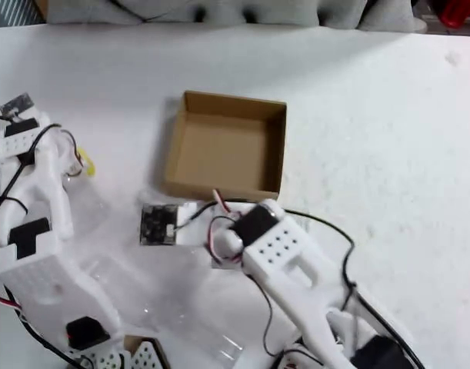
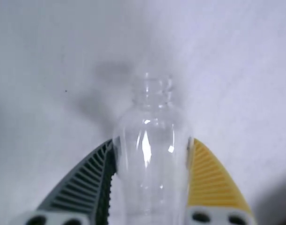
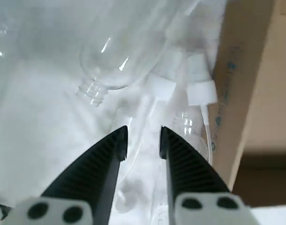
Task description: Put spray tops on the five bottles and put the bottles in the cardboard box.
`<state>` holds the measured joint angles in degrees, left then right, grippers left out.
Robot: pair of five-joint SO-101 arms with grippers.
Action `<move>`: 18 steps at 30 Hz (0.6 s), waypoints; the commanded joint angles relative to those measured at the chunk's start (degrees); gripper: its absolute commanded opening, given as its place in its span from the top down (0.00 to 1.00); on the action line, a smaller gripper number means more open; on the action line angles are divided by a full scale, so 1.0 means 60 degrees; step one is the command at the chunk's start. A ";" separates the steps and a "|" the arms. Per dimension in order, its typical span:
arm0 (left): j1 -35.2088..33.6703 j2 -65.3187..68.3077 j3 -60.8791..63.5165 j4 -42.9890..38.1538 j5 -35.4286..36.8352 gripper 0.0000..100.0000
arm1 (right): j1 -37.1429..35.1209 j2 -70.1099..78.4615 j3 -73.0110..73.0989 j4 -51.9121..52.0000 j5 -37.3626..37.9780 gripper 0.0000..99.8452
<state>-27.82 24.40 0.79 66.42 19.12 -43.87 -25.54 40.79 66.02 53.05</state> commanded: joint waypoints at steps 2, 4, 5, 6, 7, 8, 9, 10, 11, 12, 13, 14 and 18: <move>-0.0037 -0.0095 -0.0190 -0.0454 0.0029 0.98 | -0.0022 0.0667 -0.0557 -0.0916 0.1040 0.89; -0.0037 -0.0095 -0.0190 -0.0454 0.0029 0.98 | 0.0007 0.0945 -0.0557 -0.1399 0.1201 0.89; -0.0037 -0.0095 -0.0190 -0.0454 0.0029 0.98 | 0.0007 0.1048 -0.0557 -0.1575 0.1216 0.89; -0.0037 -0.0095 -0.0190 -0.0454 0.0029 0.98 | 0.0007 0.1121 -0.0557 -0.1692 0.1216 0.89; -0.0037 -0.0095 -0.0190 -0.0469 0.0029 0.98 | -0.0007 0.1165 -0.0557 -0.1795 0.1216 0.89; -0.0037 -0.0095 -0.0190 -0.0469 0.0029 0.98 | -0.0007 0.1194 -0.0557 -0.1883 0.1216 0.89; -0.0037 -0.0095 -0.0190 -0.0484 0.0029 0.98 | -0.0007 0.1209 -0.0557 -0.1985 0.1231 0.89; -0.0037 -0.0095 -0.0190 -0.0484 0.0029 0.98 | 0.0007 0.1223 -0.0557 -0.2073 0.1304 0.89; -0.0037 -0.0095 -0.0190 -0.0498 0.0029 0.98 | 0.0007 0.1238 -0.0557 -0.2132 0.1553 0.89; -0.0037 -0.0095 -0.0190 -0.0513 0.0029 0.98 | 0.0022 0.1267 -0.0571 -0.2132 0.1817 0.89; -0.0022 -0.0095 -0.0190 -0.0513 0.0029 0.98 | 0.0022 0.1267 -0.0615 -0.2132 0.2007 0.89; -0.0022 -0.0095 -0.0190 -0.0513 0.0029 0.98 | 0.0037 0.1282 -0.0718 -0.2103 0.2051 0.89; 0.0095 -0.0095 -0.0190 -0.0513 0.0029 0.98 | 0.0403 0.1326 -0.1114 -0.2088 0.2110 0.89</move>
<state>-27.82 24.40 0.79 64.84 19.12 -43.43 -17.63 38.24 54.07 64.57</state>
